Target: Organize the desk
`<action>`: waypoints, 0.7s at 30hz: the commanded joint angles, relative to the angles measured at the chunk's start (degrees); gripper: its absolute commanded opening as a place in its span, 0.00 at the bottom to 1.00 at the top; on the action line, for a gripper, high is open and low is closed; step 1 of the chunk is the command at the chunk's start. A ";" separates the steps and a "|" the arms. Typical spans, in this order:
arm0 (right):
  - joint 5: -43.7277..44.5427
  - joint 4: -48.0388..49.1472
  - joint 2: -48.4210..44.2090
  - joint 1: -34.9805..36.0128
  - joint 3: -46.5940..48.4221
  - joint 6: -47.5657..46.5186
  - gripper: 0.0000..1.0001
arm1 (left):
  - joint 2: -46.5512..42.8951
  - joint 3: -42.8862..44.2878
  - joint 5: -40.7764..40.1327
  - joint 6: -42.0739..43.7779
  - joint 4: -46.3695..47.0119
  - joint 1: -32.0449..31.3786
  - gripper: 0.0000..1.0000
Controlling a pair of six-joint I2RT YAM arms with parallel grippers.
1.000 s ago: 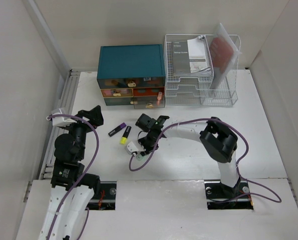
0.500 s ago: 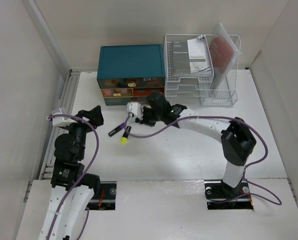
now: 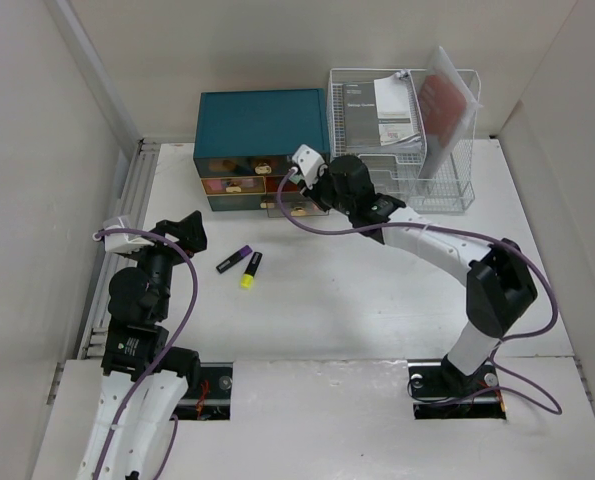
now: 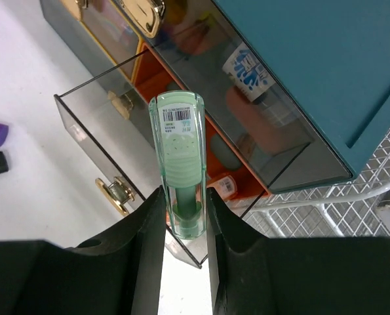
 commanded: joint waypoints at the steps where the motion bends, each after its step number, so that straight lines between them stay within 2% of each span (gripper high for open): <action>1: 4.97 3.92 1.09 0.42 2.34 0.98 0.00 | -0.03 -0.04 0.57 0.95 2.85 -0.20 0.98; 4: 6.29 3.92 2.58 0.42 2.87 0.36 0.02 | 0.49 -0.04 0.57 0.95 2.85 -0.20 0.98; 10: 9.90 3.92 4.52 0.42 3.93 -0.77 0.18 | 0.49 -0.04 0.57 0.95 2.85 -0.20 0.98; 11: 10.60 3.92 5.22 0.42 3.93 -0.78 0.27 | 0.49 -0.04 0.57 0.95 2.85 -0.20 0.98; 15: 11.31 3.92 5.23 0.42 3.93 -0.78 0.46 | 0.49 -0.04 0.57 0.95 2.85 -0.20 0.98; 21: 8.85 3.92 2.78 0.42 3.93 -0.78 0.55 | 0.49 -0.04 0.57 0.95 2.85 -0.20 0.98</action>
